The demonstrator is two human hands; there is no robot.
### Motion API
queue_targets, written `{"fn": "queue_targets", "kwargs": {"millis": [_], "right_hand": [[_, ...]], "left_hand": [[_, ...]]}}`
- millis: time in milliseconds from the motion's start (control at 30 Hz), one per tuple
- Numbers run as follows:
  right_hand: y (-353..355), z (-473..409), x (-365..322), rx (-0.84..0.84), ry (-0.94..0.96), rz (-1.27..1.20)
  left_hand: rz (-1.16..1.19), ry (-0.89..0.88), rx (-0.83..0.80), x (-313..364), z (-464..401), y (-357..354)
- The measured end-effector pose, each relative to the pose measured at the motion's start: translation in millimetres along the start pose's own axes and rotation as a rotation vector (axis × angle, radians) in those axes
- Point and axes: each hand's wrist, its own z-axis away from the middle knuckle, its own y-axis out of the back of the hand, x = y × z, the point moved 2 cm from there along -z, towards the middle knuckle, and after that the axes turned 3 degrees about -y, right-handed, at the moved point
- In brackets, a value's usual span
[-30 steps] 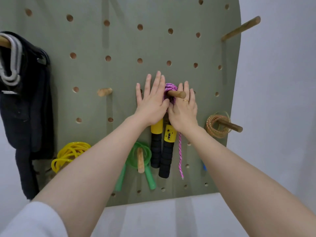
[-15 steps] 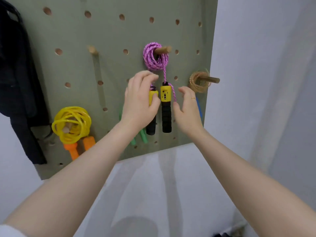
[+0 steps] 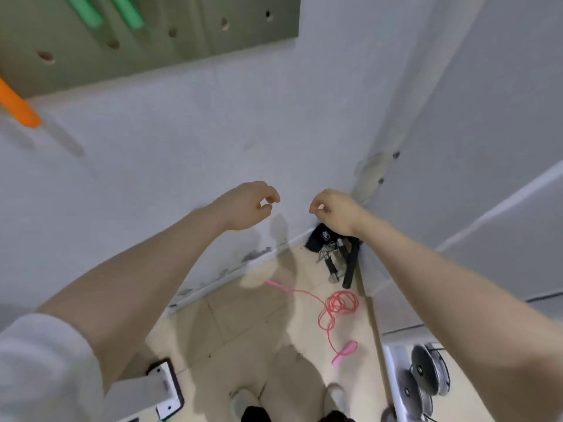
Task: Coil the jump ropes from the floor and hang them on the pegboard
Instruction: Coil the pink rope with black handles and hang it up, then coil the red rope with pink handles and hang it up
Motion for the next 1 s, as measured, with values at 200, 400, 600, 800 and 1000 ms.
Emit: {"fn": "queue_targets", "kwargs": {"millis": [200,400,600,800,1000], "right_hand": [[-82.7,35.1,127.1,-0.361,-0.171,0.079],[-156.9,68.1,225.7,-0.556,-0.300,0.105],[-255.6,93.1,292.6,-0.719,-0.340,0.020],[-404.6,96.1,355.3,-0.751,-0.410,0.015],[-552.6,79.5,417.0,-0.782,-0.444,0.069]], "left_hand": [[0.178,0.256,-0.074,7.4,-22.2,-128.6],[0.297,0.396,-0.211,9.7,-18.1,-270.6],[0.421,0.561,-0.282,-9.1,-14.8,-383.4],[0.389,0.632,-0.356,-62.7,-31.2,-507.3],[0.431,0.654,-0.412,-133.7,-53.3,-645.3]]}}
